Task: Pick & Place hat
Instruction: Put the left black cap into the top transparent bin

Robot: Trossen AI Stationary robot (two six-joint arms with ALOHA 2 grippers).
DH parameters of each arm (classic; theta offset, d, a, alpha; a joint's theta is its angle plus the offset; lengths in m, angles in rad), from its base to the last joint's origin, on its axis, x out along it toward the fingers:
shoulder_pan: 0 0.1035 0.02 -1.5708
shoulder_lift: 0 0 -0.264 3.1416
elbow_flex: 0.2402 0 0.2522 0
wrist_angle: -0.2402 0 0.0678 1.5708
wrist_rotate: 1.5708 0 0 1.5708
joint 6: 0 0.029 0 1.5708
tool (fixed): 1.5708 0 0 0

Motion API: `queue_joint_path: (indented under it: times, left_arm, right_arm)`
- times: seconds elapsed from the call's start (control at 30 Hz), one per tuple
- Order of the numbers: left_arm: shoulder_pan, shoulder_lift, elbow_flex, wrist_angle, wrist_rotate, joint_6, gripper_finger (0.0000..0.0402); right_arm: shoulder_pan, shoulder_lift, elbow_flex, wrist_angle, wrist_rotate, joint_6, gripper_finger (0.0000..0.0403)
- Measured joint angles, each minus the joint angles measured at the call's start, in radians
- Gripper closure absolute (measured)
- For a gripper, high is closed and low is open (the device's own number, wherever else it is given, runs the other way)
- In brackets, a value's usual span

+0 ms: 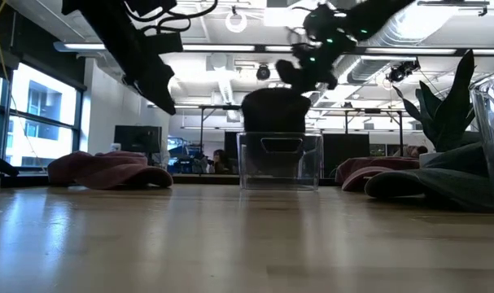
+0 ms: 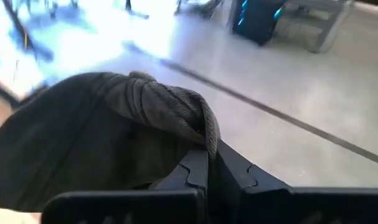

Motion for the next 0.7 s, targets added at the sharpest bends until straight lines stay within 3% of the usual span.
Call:
queue_joint_path:
  times: [0.13, 0.23, 0.53, 0.7]
  left_arm:
    - [0.0, 0.0, 0.0, 0.044, -0.003, 0.005, 0.0238]
    - [0.0, 0.0, 0.0, 0.067, 0.008, 0.006, 0.0238]
    - [0.001, 0.0, 0.0, 0.096, 0.011, 0.008, 0.0238]
    - [0.001, 0.0, 0.0, 0.096, 0.009, 0.008, 0.0238]
  right_arm:
    - [-0.026, -0.089, -0.217, 0.179, -0.034, 0.08, 0.04]
    - [-0.046, -0.103, -0.303, 0.273, -0.096, 0.134, 0.0398]
    - [-0.063, -0.052, -0.288, 0.301, -0.117, 0.085, 0.0397]
    - [-0.083, -0.045, -0.282, 0.299, -0.19, 0.055, 0.0393]
